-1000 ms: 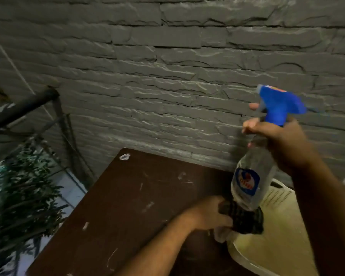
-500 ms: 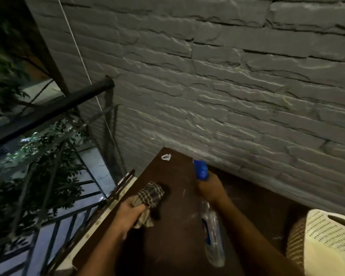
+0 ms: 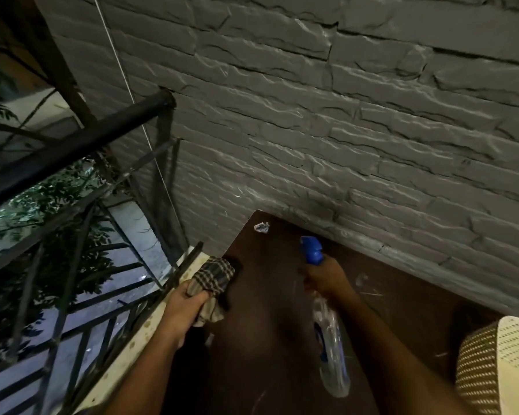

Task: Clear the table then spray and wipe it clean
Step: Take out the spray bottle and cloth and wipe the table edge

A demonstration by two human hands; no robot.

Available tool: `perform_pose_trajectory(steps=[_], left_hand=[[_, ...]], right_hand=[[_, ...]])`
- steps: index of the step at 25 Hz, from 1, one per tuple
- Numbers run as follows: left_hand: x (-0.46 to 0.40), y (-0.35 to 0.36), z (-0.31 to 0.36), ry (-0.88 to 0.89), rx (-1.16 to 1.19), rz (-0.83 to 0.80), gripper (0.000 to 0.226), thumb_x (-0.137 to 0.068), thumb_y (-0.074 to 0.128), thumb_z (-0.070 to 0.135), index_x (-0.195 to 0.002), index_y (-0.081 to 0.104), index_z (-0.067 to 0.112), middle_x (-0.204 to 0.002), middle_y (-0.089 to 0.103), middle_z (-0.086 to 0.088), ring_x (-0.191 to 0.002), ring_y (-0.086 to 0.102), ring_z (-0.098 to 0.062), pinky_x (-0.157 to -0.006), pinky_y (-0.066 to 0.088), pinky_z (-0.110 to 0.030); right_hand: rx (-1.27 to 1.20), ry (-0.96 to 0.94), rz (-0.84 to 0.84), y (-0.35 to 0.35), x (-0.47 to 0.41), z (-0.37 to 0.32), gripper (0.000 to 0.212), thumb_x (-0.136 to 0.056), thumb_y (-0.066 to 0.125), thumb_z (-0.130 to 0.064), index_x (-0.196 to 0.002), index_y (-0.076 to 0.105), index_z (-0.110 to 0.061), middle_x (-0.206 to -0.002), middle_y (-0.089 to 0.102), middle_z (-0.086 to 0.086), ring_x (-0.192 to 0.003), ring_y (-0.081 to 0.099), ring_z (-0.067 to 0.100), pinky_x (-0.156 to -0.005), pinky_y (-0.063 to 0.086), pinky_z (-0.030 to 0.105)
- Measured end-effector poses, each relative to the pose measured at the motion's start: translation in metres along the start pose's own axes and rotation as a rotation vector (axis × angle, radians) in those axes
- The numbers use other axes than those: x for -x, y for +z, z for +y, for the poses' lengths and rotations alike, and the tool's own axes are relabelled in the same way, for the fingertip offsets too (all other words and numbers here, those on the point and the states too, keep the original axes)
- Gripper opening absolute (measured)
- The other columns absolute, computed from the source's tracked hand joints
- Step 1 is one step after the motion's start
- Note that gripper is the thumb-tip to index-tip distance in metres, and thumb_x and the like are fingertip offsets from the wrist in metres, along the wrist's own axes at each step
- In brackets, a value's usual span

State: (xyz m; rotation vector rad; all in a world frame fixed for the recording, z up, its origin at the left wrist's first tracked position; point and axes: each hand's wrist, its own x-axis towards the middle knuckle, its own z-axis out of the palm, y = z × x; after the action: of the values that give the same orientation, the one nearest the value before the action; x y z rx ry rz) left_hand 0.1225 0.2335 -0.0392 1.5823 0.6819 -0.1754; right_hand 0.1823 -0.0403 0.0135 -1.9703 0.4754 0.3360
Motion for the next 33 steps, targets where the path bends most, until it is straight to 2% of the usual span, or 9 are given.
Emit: perform_pose_trajectory(steps=[2,8,13,16,18,20,23,29,33], left_hand=[[-0.001,-0.003,0.0,0.004,0.008,0.012,0.019,-0.087,0.064,0.011,-0.104,0.063,0.02,-0.095,0.07,-0.006,-0.085,0.067,-0.022,-0.069,0.053,-0.031],[0.027,-0.008,-0.005,0.033,0.027,0.075,0.021,-0.085,0.065,0.01,-0.105,0.063,0.013,-0.096,0.07,-0.01,-0.09,0.067,-0.028,-0.081,0.054,-0.04],[0.086,-0.012,-0.023,0.085,0.09,0.19,0.027,-0.083,0.067,0.008,-0.11,0.062,0.006,-0.099,0.068,-0.012,-0.09,0.065,-0.029,-0.079,0.053,-0.038],[0.126,-0.02,-0.039,0.111,0.127,0.259,0.025,-0.084,0.065,0.006,-0.109,0.062,0.006,-0.098,0.067,-0.012,-0.088,0.063,-0.027,-0.075,0.05,-0.033],[0.151,-0.03,-0.053,0.112,0.158,0.303,0.023,-0.084,0.065,0.005,-0.108,0.063,0.005,-0.098,0.067,-0.013,-0.086,0.062,-0.027,-0.078,0.05,-0.036],[0.17,-0.041,-0.065,0.117,0.16,0.334,0.018,-0.083,0.066,0.005,-0.101,0.064,0.008,-0.097,0.069,-0.012,-0.083,0.064,-0.025,-0.079,0.052,-0.039],[0.19,-0.054,-0.082,0.091,0.16,0.367,0.02,-0.082,0.068,0.008,-0.101,0.064,0.009,-0.097,0.07,-0.015,-0.088,0.066,-0.031,-0.083,0.054,-0.046],[0.212,-0.07,-0.09,0.09,0.15,0.396,0.022,-0.084,0.066,0.009,-0.105,0.062,0.005,-0.097,0.067,-0.015,-0.084,0.063,-0.026,-0.076,0.052,-0.037],[0.219,-0.08,-0.098,0.086,0.11,0.405,0.025,-0.085,0.065,0.008,-0.109,0.061,0.003,-0.097,0.065,-0.014,-0.076,0.059,-0.018,-0.063,0.046,-0.027]], right_hand=[[-0.021,0.01,0.053,-0.011,0.003,0.007,0.02,-0.075,0.067,-0.005,-0.083,0.053,-0.017,-0.069,0.061,0.012,-0.057,0.059,0.025,-0.06,0.052,0.04],[0.012,0.042,0.179,-0.045,0.032,0.036,0.015,-0.073,0.068,-0.011,-0.073,0.053,-0.013,-0.063,0.062,0.012,-0.059,0.062,0.03,-0.069,0.056,0.049],[0.089,-0.003,-0.009,-0.035,0.086,0.061,0.011,-0.067,0.069,-0.018,-0.071,0.059,-0.02,-0.064,0.063,0.009,-0.061,0.063,0.029,-0.069,0.056,0.053],[0.158,-0.15,-0.142,-0.009,0.124,0.068,0.016,-0.068,0.066,-0.019,-0.082,0.059,-0.022,-0.072,0.064,0.004,-0.065,0.064,0.025,-0.064,0.055,0.04],[0.141,-0.199,-0.217,0.009,0.153,0.069,0.019,-0.065,0.064,-0.019,-0.083,0.06,-0.015,-0.066,0.062,0.004,-0.056,0.06,0.02,-0.055,0.051,0.032],[0.101,-0.176,-0.233,0.021,0.171,0.075,0.018,-0.063,0.063,-0.019,-0.078,0.059,-0.01,-0.057,0.06,0.005,-0.046,0.056,0.019,-0.051,0.049,0.032],[0.066,-0.109,-0.262,0.021,0.188,0.089,0.025,-0.064,0.064,-0.015,-0.085,0.059,-0.002,-0.057,0.059,0.007,-0.047,0.056,0.02,-0.052,0.05,0.033],[0.168,-0.224,-0.278,0.023,0.208,0.108,0.025,-0.061,0.064,-0.021,-0.083,0.056,-0.014,-0.065,0.059,0.006,-0.051,0.055,0.021,-0.054,0.052,0.034],[0.299,-0.248,-0.341,0.051,0.237,0.117,0.03,-0.061,0.065,-0.03,-0.085,0.058,-0.016,-0.075,0.065,0.007,-0.065,0.063,0.027,-0.067,0.056,0.04]])
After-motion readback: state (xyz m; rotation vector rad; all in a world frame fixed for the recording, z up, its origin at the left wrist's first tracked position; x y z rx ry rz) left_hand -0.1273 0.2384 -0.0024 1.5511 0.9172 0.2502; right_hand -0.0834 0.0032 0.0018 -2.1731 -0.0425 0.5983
